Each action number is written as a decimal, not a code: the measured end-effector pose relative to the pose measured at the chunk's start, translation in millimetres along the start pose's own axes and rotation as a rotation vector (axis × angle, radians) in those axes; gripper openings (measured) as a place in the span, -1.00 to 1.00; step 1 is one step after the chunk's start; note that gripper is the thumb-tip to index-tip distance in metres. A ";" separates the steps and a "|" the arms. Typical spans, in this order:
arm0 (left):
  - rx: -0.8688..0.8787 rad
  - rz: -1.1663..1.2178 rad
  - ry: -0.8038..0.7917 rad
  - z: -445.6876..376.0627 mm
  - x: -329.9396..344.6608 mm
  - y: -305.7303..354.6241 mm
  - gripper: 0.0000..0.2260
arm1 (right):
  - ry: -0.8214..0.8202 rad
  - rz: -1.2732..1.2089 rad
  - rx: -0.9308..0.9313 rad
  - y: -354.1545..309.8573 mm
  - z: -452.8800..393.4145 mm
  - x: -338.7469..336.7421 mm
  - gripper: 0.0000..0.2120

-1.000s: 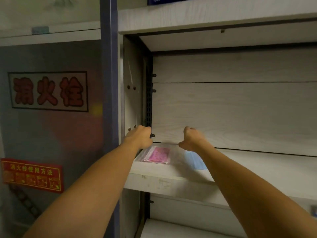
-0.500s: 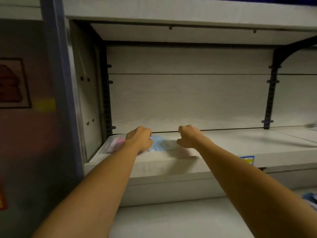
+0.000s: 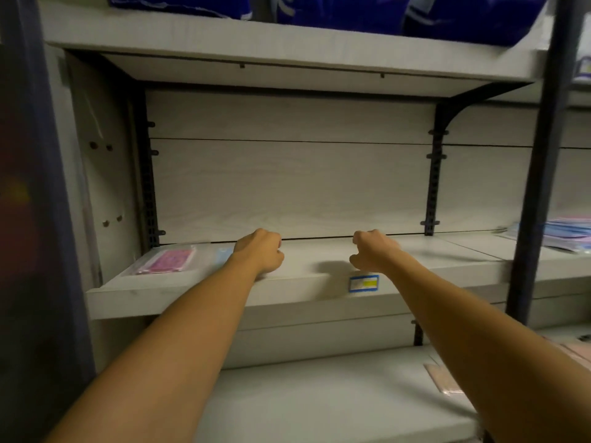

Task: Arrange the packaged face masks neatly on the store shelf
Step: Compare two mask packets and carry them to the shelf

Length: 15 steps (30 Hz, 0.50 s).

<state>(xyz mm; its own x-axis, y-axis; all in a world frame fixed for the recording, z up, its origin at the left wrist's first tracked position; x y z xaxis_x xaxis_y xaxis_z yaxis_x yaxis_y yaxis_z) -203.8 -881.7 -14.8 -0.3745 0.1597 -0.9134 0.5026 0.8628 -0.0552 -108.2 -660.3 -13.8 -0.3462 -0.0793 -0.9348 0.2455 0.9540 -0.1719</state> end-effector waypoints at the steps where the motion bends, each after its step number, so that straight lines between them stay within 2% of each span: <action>1: 0.007 -0.004 0.001 2.0 -1.9 13.1 -0.74 | -0.006 0.007 0.005 12.5 5.6 -2.3 -0.62; 15: -0.037 -0.032 0.037 16.8 -38.7 152.6 -0.74 | -0.011 0.082 -0.093 152.0 62.1 -44.3 -0.70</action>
<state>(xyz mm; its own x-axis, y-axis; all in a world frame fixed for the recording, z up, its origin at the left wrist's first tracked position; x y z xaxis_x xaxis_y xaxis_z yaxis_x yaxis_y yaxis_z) -99.5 -764.2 5.3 -0.4193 0.1487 -0.8956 0.4607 0.8849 -0.0687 0.7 -529.7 -17.9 -0.3186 -0.0028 -0.9479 0.1872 0.9801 -0.0658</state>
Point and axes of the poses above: each hand's wrist, its own z-axis away from the middle knuckle, its own x-axis out of the palm, y = z × x, the point moved 6 cm from there along -z, towards the middle knuckle, and after that the axes turned 7 degrees about -z, right-handed, at the moved point
